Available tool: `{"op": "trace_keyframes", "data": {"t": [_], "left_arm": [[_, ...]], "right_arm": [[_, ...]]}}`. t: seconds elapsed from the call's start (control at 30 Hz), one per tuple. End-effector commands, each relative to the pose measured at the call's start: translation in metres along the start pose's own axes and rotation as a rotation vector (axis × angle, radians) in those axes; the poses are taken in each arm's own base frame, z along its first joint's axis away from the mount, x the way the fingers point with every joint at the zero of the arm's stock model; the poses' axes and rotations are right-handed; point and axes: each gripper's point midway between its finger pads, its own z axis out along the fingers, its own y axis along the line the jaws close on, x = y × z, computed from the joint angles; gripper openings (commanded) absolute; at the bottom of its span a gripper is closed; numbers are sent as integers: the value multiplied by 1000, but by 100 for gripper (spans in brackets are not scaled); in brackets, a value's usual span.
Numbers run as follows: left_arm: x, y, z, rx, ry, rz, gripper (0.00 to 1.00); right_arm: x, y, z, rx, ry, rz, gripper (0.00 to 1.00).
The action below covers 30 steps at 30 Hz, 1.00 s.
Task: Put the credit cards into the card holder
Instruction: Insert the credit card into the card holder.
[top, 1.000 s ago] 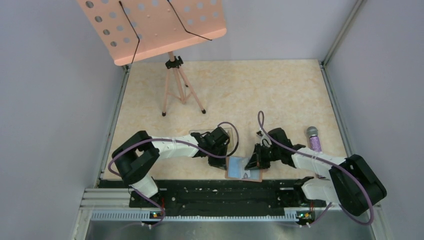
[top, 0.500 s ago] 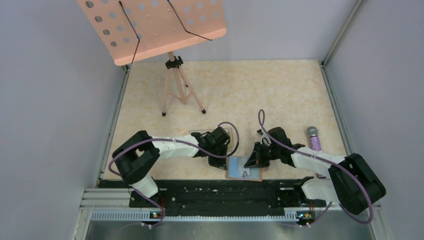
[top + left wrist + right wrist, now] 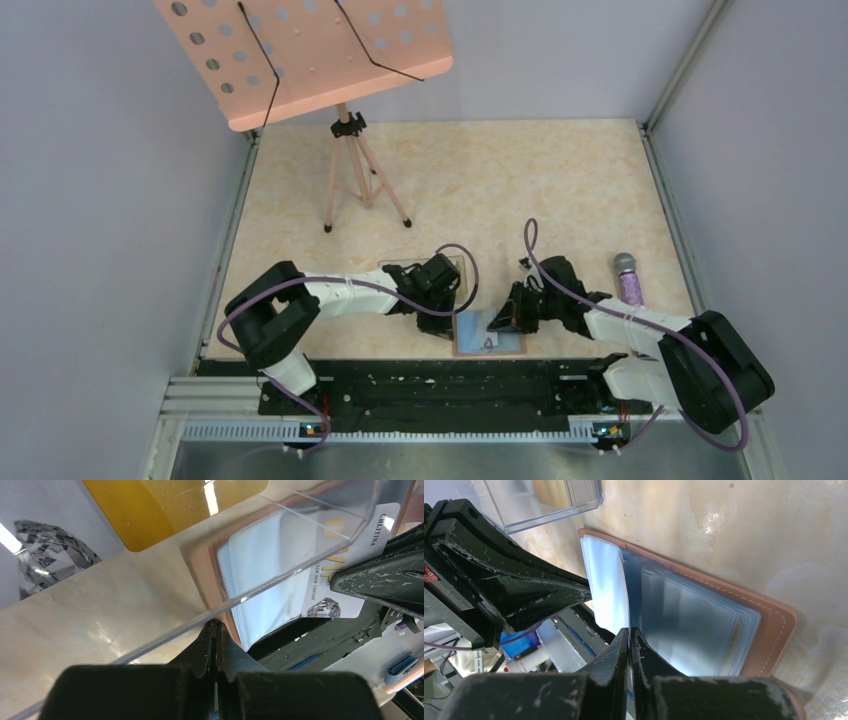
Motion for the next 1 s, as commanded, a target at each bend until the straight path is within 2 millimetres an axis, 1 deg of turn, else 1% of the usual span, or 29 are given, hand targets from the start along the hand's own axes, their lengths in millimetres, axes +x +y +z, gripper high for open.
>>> {"op": "trace_keyframes", "data": {"t": [0.0, 0.23, 0.43, 0.5, 0.6, 0.7, 0.8, 0.87, 0.97], "left_arm": [[13, 14, 12, -55, 54, -26, 0], [11, 12, 12, -52, 52, -25, 0], [10, 9, 13, -47, 50, -25, 0], [9, 9, 13, -46, 50, -25, 0], [9, 8, 13, -47, 51, -26, 0], [8, 7, 13, -45, 50, -26, 0], [6, 6, 14, -42, 47, -26, 0], [6, 4, 14, -38, 48, -24, 0], [4, 2, 15, -34, 48, -23, 0]], "right_arm": [[-9, 0, -1, 16, -42, -15, 5], [-9, -1, 0, 87, 0, -44, 15], [0, 10, 11, 92, 48, -78, 16], [3, 12, 13, 108, 59, -88, 17], [2, 13, 10, 158, 68, -94, 25], [-1, 11, 2, 235, 57, -106, 38], [-4, 13, -5, 274, 52, -113, 49], [-4, 13, -8, 294, 55, -114, 55], [-5, 13, -9, 314, 53, -119, 61]]}}
